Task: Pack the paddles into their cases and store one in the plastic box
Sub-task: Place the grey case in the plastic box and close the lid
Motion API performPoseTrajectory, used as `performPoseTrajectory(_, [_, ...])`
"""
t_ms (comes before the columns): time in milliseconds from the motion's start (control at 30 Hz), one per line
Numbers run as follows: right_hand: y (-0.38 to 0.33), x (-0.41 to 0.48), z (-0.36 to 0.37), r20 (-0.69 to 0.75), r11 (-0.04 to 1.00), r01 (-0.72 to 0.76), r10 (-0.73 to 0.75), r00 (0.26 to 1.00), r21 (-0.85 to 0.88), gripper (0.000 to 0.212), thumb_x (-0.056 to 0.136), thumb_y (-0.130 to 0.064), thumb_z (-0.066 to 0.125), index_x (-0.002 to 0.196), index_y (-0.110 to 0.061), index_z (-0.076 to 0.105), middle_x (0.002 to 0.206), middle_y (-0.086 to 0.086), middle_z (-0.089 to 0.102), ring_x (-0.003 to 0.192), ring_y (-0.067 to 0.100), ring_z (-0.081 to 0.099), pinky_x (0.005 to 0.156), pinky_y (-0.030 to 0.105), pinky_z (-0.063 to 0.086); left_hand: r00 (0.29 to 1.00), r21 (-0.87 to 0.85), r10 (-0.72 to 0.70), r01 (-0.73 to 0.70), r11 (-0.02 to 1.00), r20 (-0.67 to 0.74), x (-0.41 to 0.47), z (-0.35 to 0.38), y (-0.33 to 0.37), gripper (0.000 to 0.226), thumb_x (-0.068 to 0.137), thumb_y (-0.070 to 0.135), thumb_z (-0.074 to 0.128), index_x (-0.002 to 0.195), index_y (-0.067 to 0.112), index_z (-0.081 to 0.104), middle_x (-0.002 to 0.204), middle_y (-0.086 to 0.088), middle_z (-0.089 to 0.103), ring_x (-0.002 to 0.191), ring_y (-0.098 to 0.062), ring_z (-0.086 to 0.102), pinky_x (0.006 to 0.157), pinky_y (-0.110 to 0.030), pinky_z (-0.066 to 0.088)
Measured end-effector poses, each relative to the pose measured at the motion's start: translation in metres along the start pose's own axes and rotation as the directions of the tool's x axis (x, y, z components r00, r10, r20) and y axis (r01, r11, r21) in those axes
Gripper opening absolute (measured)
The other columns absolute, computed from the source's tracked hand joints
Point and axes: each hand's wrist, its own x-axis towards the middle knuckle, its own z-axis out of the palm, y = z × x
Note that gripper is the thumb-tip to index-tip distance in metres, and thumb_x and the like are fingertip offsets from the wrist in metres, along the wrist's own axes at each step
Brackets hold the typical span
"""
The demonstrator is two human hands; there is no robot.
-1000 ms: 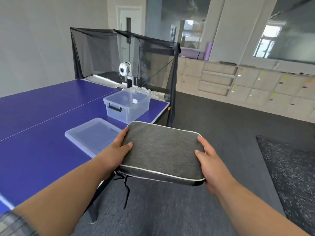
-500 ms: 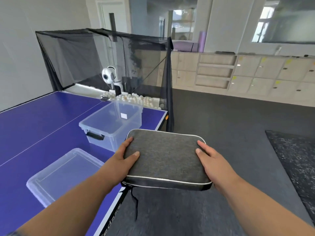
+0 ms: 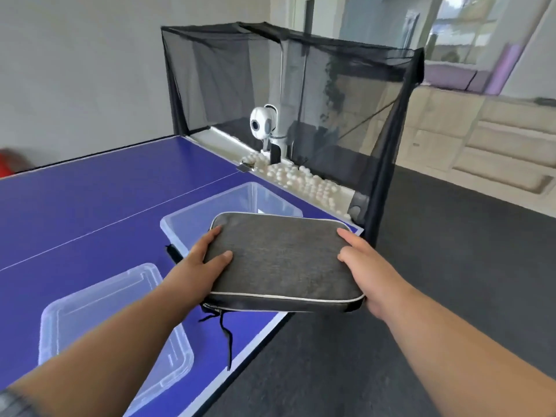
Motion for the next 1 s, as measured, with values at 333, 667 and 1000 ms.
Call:
performPoseTrajectory(333, [-0.090,0.215,0.054,0.258,0.986,0.166,-0.157,0.953,-0.013,0.039,0.083,-0.029,0.060,0.107,-0.059,0.067,0.128,-0.012,0.063,0.100,0.009,0.072,0.080,0.033,0.059,0.948,-0.193,-0.125,0.070,0.979,-0.292,0.138,-0.006,0.006,0.051,0.085,0.058,0.059,0.127,0.072,0.034,0.122,0.016,0.051,0.098,-0.004,0.055,0.076,-0.025,0.043])
performPoseTrajectory(667, [-0.076,0.380,0.153,0.356,0.976,0.090,-0.013,0.935,-0.200,0.040,0.076,-0.033,0.053,0.100,-0.064,0.064,0.132,-0.009,0.060,0.106,0.015,0.065,0.095,0.043,0.055,0.809,-0.336,-0.494,0.391,0.857,-0.318,0.281,0.004,-0.053,0.053,0.084,0.038,0.040,0.130,0.064,0.035,0.095,0.006,0.056,0.083,-0.018,0.054,0.063,-0.032,0.041])
performPoseTrajectory(1000, [0.013,0.457,0.212,0.487,0.876,0.096,0.169,0.857,-0.473,0.046,0.081,-0.059,0.064,0.126,-0.054,0.056,0.134,-0.010,0.055,0.111,0.013,0.059,0.098,0.037,0.049,0.503,-0.464,-0.807,0.661,0.590,-0.310,0.321,0.036,-0.118,0.051,0.094,0.014,0.038,0.141,0.032,0.035,0.082,-0.003,0.044,0.068,-0.018,0.041,0.056,-0.031,0.031])
